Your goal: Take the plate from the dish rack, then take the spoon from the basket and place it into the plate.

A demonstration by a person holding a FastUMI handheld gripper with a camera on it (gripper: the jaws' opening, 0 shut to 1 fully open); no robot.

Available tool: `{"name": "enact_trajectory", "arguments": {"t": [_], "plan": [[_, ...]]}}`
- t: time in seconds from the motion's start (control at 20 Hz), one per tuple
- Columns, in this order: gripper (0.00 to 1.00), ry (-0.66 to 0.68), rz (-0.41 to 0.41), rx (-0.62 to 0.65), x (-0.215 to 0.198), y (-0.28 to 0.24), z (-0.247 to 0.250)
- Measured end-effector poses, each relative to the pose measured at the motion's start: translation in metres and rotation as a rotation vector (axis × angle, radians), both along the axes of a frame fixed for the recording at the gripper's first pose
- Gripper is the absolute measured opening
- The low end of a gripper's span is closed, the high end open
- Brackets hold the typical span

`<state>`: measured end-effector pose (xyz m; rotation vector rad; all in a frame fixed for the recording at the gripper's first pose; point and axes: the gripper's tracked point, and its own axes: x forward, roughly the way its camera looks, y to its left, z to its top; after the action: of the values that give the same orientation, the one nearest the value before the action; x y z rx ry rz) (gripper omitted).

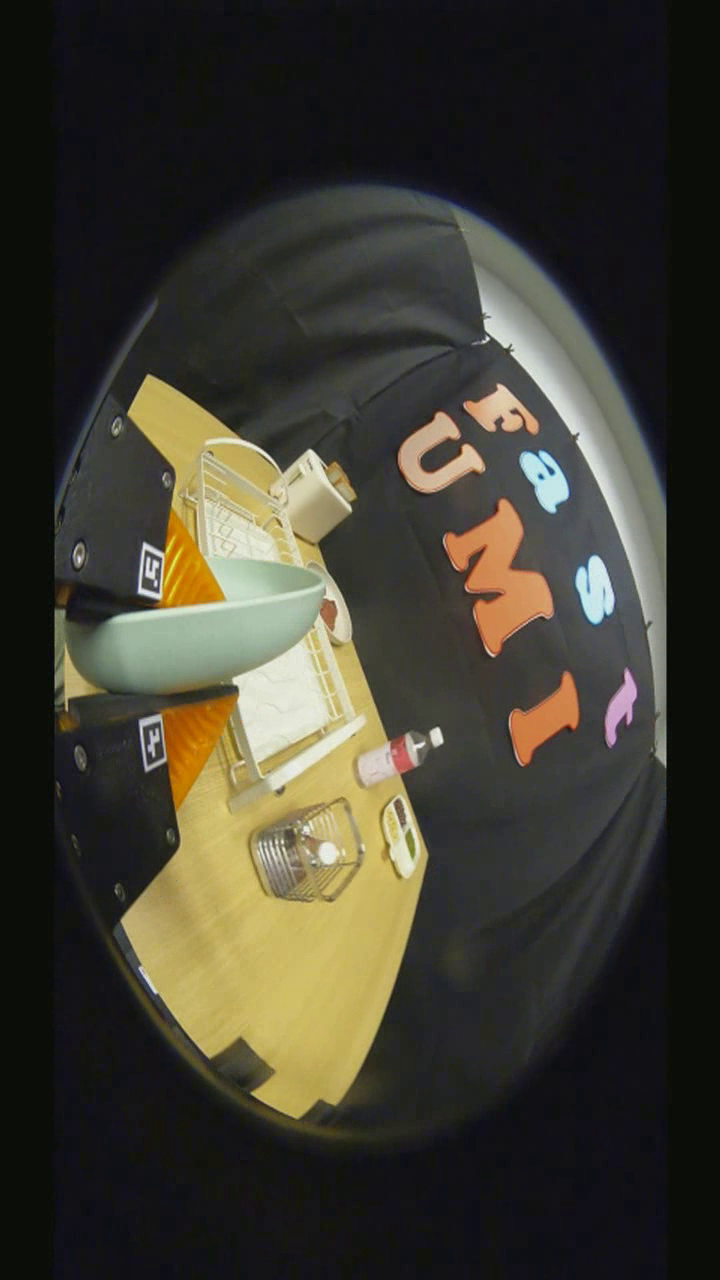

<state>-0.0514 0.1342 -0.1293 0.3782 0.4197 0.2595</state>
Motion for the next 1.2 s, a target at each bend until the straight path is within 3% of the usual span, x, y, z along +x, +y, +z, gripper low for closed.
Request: {"name": "enact_trajectory", "arguments": {"t": [0.2, 0.8, 1.05, 1.2], "plan": [[0.28, 0.100, 0.038, 0.071, -0.015, 0.010, -0.043], [0.28, 0.255, -0.009, 0.288, -0.017, 0.020, -0.104], [0.31, 0.262, -0.043, 0.215, -0.017, 0.018, -0.115], [0.41, 0.246, -0.055, 0.121, -0.015, 0.012, -0.117]]}}
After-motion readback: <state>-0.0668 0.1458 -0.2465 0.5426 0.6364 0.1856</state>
